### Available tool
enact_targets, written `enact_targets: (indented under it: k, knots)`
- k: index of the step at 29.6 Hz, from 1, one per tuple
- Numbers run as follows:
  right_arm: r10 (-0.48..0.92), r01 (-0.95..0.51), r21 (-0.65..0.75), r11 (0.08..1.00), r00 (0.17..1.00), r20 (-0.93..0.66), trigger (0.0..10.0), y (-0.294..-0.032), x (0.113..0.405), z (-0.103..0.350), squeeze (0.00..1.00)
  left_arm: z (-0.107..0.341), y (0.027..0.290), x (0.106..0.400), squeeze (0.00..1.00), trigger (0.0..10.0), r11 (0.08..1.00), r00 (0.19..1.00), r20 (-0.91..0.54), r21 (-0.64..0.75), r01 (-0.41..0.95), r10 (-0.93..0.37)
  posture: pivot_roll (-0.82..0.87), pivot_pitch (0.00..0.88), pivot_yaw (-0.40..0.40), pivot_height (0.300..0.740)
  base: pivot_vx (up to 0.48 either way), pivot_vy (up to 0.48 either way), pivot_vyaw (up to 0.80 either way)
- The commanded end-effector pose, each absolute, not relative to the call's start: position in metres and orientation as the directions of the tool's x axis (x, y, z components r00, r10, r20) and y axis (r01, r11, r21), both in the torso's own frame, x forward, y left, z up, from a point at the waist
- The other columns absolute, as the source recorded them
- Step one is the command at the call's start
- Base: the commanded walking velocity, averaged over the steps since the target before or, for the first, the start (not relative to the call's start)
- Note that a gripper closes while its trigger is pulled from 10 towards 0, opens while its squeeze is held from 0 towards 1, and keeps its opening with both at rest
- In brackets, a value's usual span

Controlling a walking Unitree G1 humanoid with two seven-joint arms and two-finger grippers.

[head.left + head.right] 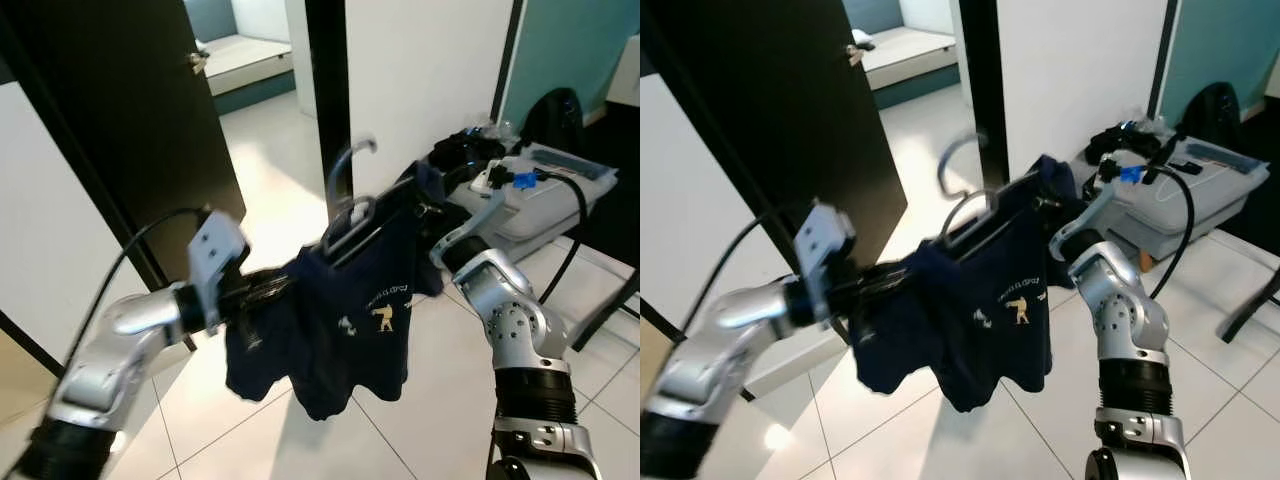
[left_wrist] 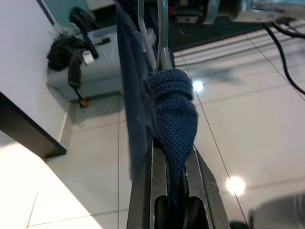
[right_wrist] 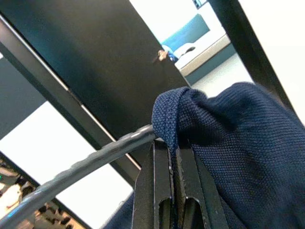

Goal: Hang hanger

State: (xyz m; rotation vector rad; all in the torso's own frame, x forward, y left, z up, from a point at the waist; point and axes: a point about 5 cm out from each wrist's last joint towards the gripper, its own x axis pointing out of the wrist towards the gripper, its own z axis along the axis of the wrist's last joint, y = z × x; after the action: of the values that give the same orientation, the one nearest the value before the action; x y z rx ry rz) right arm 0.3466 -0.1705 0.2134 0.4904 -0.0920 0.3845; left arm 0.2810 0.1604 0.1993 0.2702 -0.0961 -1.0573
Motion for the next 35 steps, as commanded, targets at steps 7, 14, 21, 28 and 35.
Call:
enact_targets:
  k: [7,14,21,28,35]
  knots:
    - [0.373,-0.431,0.412,0.803,0.902,0.217,0.0,-0.165,0.345,0.224,0.00,0.207,0.208,0.283,0.00,10.0,0.493,0.562,-0.167,0.325,0.807,-0.810,-0.08,0.000,0.093,0.740,0.000,0.000,0.00]
    - [0.409,-0.456,0.407,0.792,0.890,0.202,0.0,-0.158,0.342,0.220,0.00,0.215,0.229,0.280,0.00,10.0,0.478,0.568,-0.219,0.353,0.804,-0.793,-0.08,0.000,0.093,0.740,0.000,0.000,0.00]
    - [0.519,-0.551,0.359,0.754,0.834,0.190,0.0,-0.145,0.335,0.218,0.00,0.214,0.231,0.281,0.00,10.0,0.436,0.529,-0.259,0.339,0.833,-0.808,-0.07,0.000,0.114,0.740,0.000,0.000,0.00]
    - [0.653,-0.677,0.307,0.669,0.732,0.192,0.0,-0.121,0.322,0.217,0.00,0.207,0.216,0.286,0.00,10.0,0.394,0.477,-0.264,0.312,0.864,-0.838,-0.04,0.000,0.113,0.740,0.000,0.000,0.00]
    - [0.715,-0.741,0.289,0.607,0.667,0.209,0.0,-0.100,0.316,0.222,0.00,0.192,0.201,0.295,0.00,10.0,0.440,0.516,-0.269,0.296,0.848,-0.813,-0.04,0.000,0.109,0.740,0.000,0.000,0.00]
